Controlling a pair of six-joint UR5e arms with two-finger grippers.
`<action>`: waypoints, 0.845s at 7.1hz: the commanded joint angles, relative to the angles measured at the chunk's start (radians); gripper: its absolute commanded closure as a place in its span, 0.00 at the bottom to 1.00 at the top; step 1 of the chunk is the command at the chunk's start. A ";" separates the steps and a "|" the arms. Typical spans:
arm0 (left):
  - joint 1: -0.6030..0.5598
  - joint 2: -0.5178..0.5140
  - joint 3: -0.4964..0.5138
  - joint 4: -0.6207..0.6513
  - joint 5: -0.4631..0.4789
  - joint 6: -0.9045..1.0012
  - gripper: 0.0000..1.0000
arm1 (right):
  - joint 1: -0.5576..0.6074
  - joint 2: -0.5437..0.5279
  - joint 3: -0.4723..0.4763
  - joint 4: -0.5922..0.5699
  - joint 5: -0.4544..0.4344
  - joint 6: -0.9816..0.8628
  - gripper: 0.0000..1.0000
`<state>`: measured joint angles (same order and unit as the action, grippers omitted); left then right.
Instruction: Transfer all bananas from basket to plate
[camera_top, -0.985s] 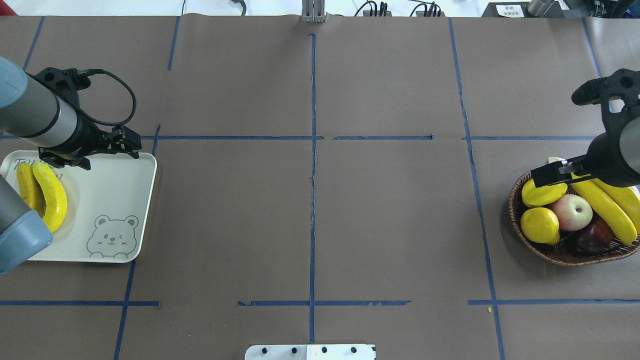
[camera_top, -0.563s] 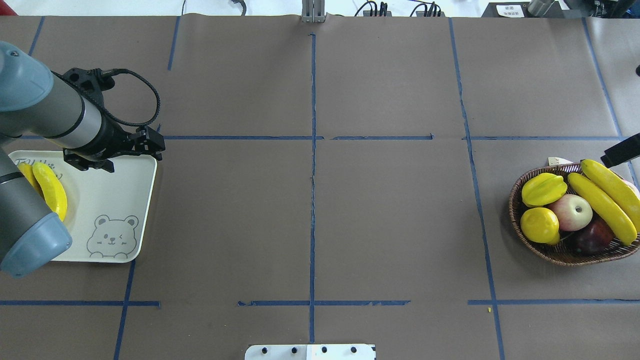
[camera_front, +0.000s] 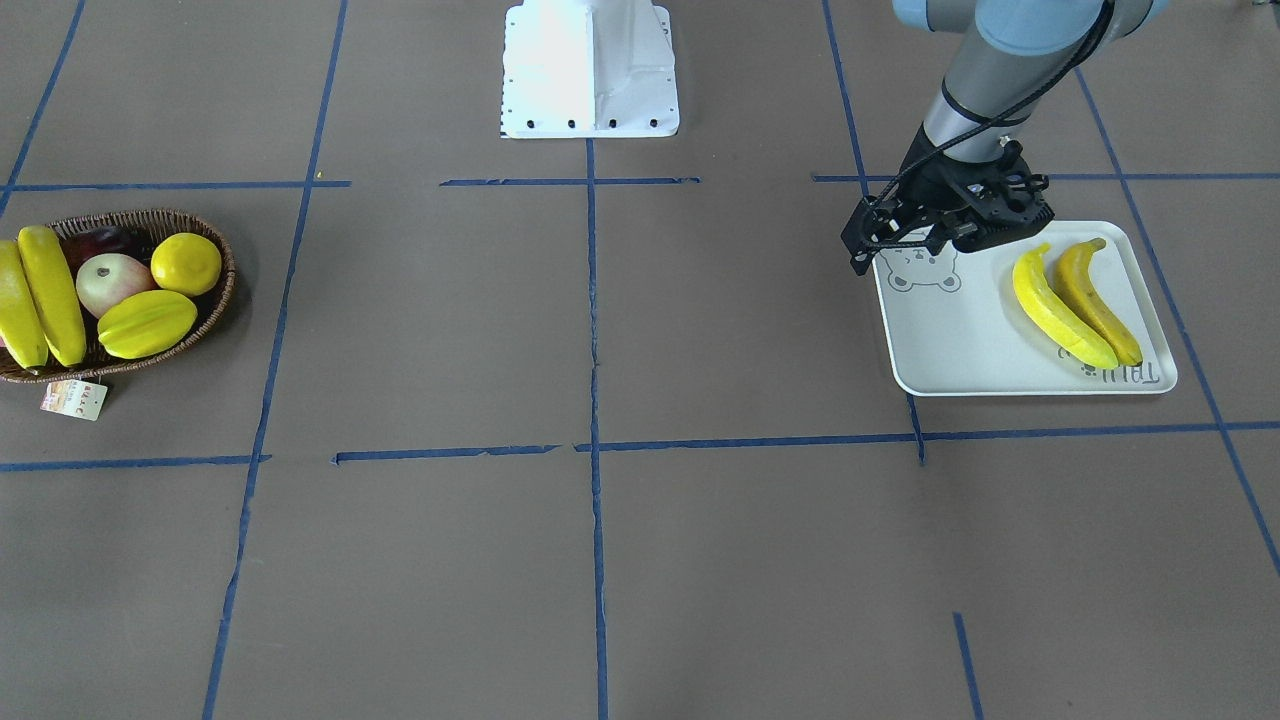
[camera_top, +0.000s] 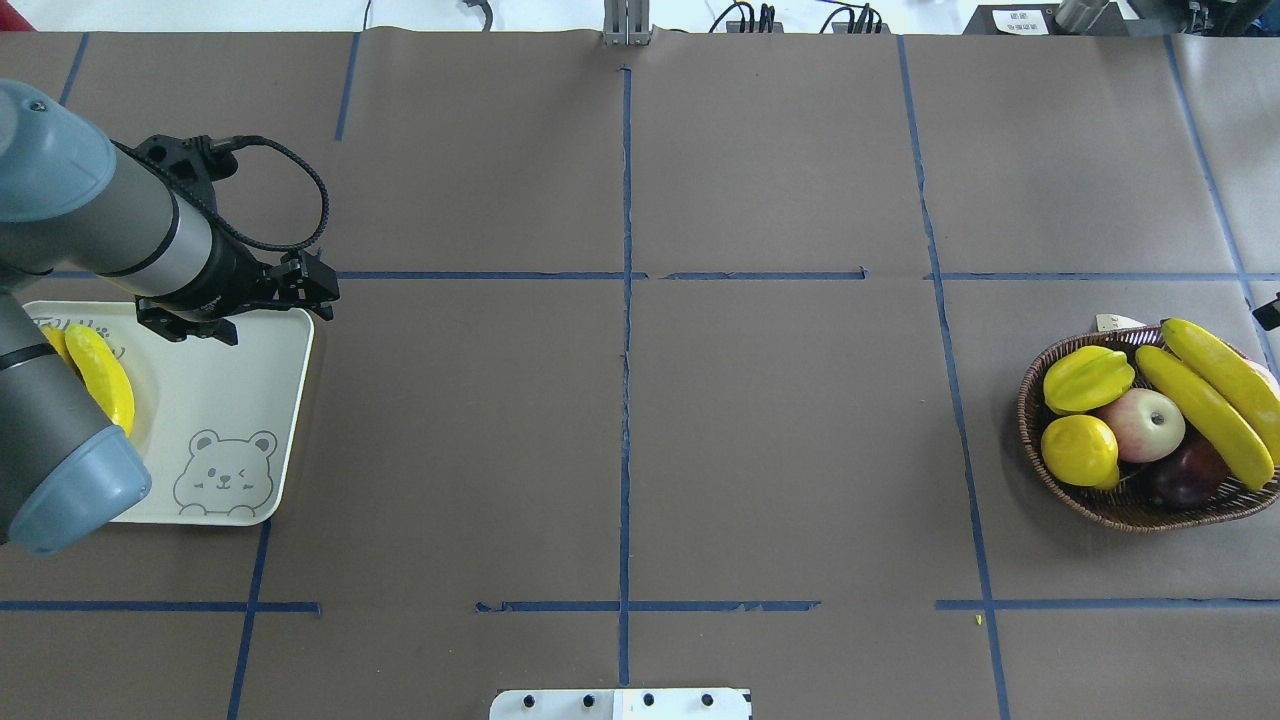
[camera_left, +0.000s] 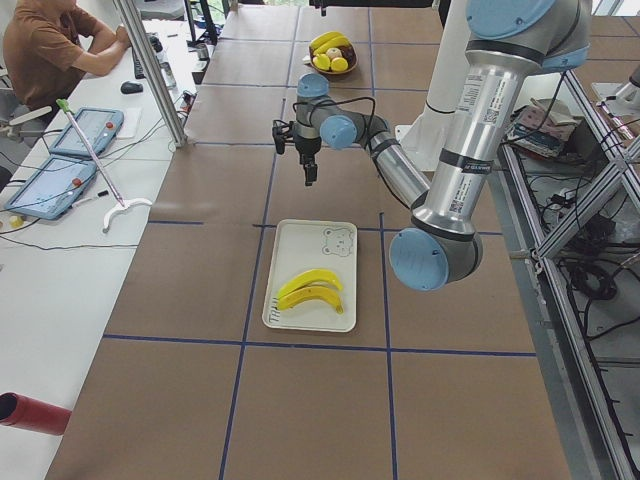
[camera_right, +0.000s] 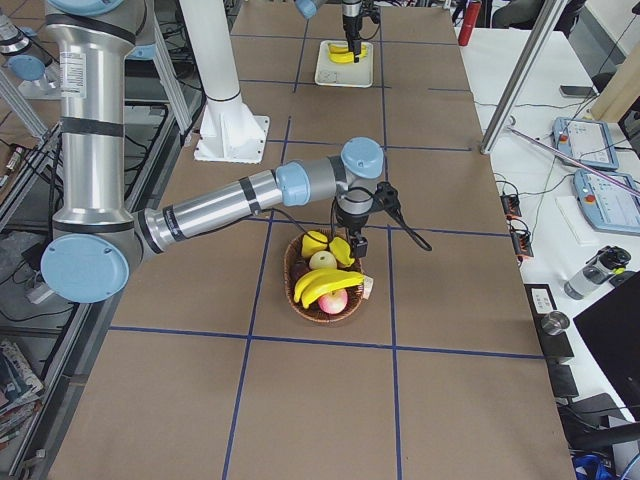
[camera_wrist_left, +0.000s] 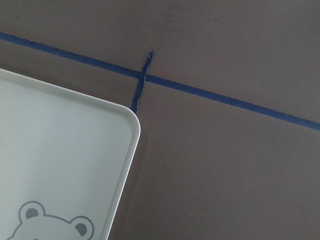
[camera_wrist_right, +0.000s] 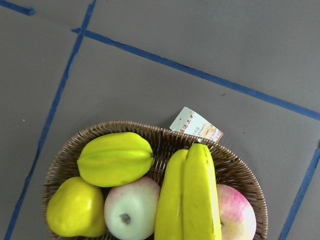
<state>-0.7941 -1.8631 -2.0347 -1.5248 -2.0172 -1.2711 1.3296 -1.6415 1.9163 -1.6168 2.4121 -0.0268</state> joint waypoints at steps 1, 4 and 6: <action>0.001 -0.002 -0.002 0.000 0.000 -0.002 0.00 | 0.011 -0.018 -0.201 0.194 0.079 0.008 0.00; 0.001 -0.002 -0.002 0.000 0.000 -0.002 0.00 | 0.011 -0.059 -0.221 0.212 0.085 0.013 0.00; 0.001 -0.002 -0.002 0.000 0.000 -0.002 0.00 | 0.010 -0.083 -0.229 0.266 0.099 0.008 0.02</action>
<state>-0.7931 -1.8653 -2.0371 -1.5248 -2.0172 -1.2732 1.3404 -1.7114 1.6950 -1.3914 2.5011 -0.0169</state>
